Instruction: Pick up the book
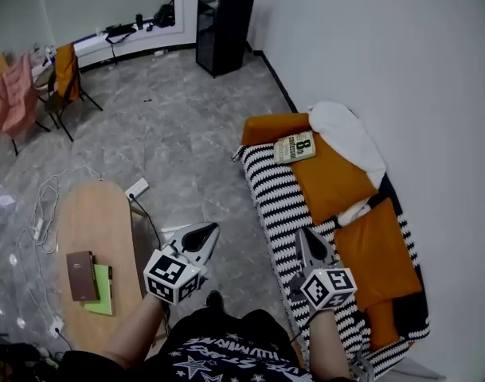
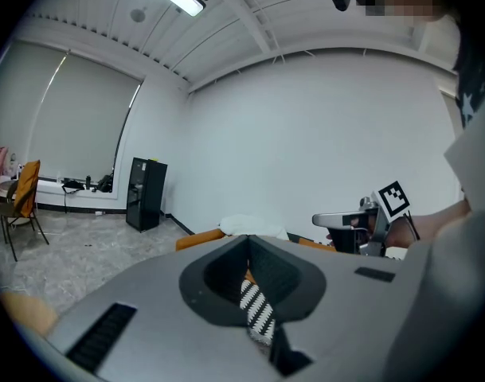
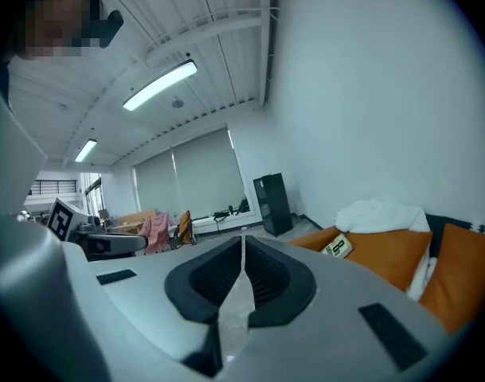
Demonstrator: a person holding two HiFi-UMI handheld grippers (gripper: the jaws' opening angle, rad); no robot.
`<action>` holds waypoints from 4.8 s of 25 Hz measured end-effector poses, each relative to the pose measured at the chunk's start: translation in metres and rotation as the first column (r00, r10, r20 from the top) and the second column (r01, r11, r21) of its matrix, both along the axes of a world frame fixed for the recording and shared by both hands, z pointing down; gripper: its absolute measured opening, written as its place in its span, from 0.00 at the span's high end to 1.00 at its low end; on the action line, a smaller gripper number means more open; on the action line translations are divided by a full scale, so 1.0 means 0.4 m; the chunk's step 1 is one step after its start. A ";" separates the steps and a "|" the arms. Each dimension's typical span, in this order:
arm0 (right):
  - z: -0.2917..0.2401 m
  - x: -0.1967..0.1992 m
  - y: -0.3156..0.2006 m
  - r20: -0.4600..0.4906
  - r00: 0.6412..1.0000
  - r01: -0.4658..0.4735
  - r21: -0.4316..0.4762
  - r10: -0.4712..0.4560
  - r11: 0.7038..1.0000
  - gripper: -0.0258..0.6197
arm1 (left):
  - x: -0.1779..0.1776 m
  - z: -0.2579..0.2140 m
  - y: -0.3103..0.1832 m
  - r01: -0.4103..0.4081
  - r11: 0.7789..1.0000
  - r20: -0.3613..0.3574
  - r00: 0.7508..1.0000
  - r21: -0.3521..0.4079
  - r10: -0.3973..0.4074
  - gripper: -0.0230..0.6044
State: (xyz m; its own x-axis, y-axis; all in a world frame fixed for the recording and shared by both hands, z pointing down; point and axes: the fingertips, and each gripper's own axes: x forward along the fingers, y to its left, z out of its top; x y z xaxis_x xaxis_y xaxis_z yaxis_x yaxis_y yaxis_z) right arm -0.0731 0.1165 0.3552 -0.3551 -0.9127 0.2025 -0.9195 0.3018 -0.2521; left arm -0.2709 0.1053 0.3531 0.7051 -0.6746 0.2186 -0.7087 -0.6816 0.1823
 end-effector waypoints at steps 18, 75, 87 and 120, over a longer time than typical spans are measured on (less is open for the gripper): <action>0.111 0.119 -0.260 0.035 0.999 -0.027 -0.099 0.030 0.995 0.92 | 0.040 0.055 -0.244 0.035 0.999 0.066 0.997 -0.024 -0.034 0.95; 0.324 0.666 -0.954 0.244 0.904 -0.290 -0.256 0.352 0.922 0.91 | 0.678 0.148 -1.126 -0.275 0.958 0.168 0.944 -0.076 0.284 0.95; 0.432 0.688 -1.131 0.229 0.841 -0.397 -0.354 0.490 0.847 0.71 | 0.825 0.252 -1.346 -0.491 0.857 0.181 0.839 -0.156 0.514 0.95; 0.971 0.781 -1.273 0.271 0.766 -0.343 -0.595 0.583 0.727 0.48 | 0.974 0.683 -1.501 -0.534 0.771 0.215 0.755 -0.345 0.619 0.95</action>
State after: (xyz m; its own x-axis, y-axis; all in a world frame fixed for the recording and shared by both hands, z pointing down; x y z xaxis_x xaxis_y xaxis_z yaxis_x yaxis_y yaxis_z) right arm 0.2393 -0.3926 0.7438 -0.0693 -0.7968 0.6003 -0.6700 -0.4086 -0.6197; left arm 0.1185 -0.4951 0.6264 0.8100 -0.0517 0.5842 -0.2401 -0.9381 0.2498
